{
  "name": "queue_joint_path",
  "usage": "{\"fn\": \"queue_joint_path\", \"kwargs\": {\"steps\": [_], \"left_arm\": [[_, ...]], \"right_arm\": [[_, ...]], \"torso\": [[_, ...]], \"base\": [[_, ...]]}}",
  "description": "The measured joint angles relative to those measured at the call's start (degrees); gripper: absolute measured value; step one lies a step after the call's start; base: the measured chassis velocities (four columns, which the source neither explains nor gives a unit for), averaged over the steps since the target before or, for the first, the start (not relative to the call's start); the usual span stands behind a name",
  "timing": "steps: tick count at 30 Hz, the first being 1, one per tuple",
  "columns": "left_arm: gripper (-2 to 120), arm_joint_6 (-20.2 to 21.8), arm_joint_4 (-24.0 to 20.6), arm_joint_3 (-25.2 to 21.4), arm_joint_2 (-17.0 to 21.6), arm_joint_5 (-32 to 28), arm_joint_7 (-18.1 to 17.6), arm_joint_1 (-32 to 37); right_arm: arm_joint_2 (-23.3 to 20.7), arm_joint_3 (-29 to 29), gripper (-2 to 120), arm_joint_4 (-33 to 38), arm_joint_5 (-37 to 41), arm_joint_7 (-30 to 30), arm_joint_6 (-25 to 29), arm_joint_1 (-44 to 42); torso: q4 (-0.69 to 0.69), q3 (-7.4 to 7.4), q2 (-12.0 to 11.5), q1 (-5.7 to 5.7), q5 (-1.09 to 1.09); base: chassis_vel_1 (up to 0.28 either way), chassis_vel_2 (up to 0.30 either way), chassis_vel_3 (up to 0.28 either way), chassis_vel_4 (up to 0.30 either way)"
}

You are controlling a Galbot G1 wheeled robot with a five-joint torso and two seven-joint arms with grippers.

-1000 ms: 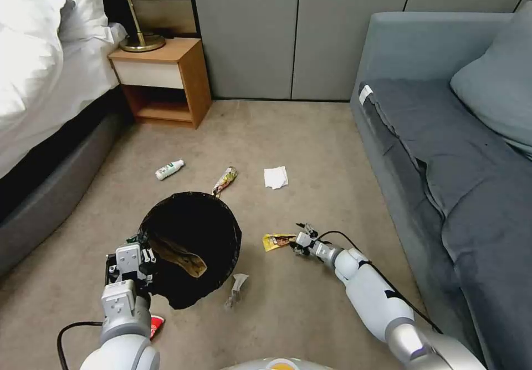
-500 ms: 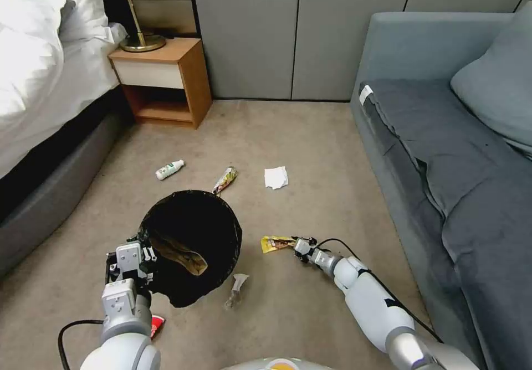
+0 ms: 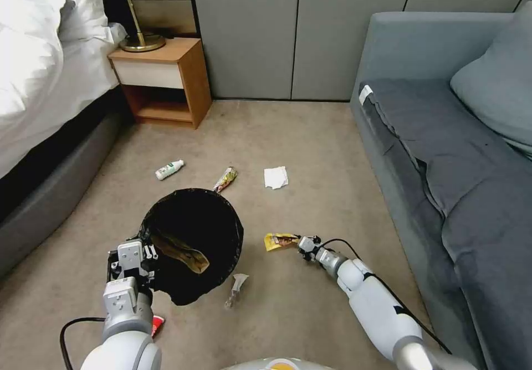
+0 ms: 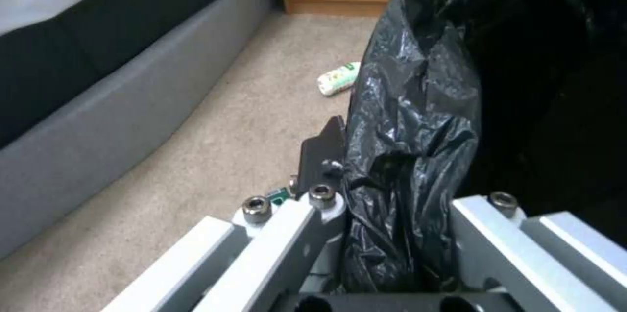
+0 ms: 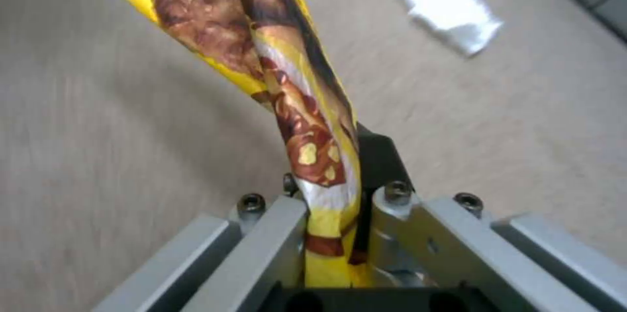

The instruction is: Pick up the trash bin, then pick up the garbage from the floor and place it into the trash bin.

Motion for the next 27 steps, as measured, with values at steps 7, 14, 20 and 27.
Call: {"fn": "queue_joint_path", "kwargs": {"steps": [7, 14, 20, 27], "left_arm": [[4, 0.2, 0.1, -0.2, 0.9, -0.4, 0.0, 0.1], [4, 0.2, 0.7, 0.3, 1.2, -0.4, 0.2, 0.0], [4, 0.2, 0.8, 0.6, 1.5, -0.4, 0.3, 0.1], [4, 0.2, 0.7, 1.2, 1.7, -0.4, 0.5, 0.6]], "right_arm": [[-2.2, 2.1, 0, 20.2, 15.4, 1.7, -0.6, -7.4], [-4.3, -0.2, 0, 45.9, 30.7, 2.0, -3.1, -14.3], [-5.2, -7.8, 0, 62.8, 34.2, 2.3, -3.9, -19.9], [-6.7, -19.0, 0, 65.1, 33.1, 2.7, -5.1, -21.0]], "torso": [[-0.01, 0.00, 0.0, 0.00, 0.00], [0.00, 0.00, 0.0, 0.00, 0.01], [0.00, -0.01, 0.0, 0.00, -0.01], [0.00, -0.01, 0.0, 0.00, -0.01]], "base": [[0.000, 0.000, 0.000, 0.000], [0.000, 0.000, 0.000, 0.000], [0.000, 0.000, 0.000, 0.000], [0.000, 0.000, 0.000, 0.000]]}}
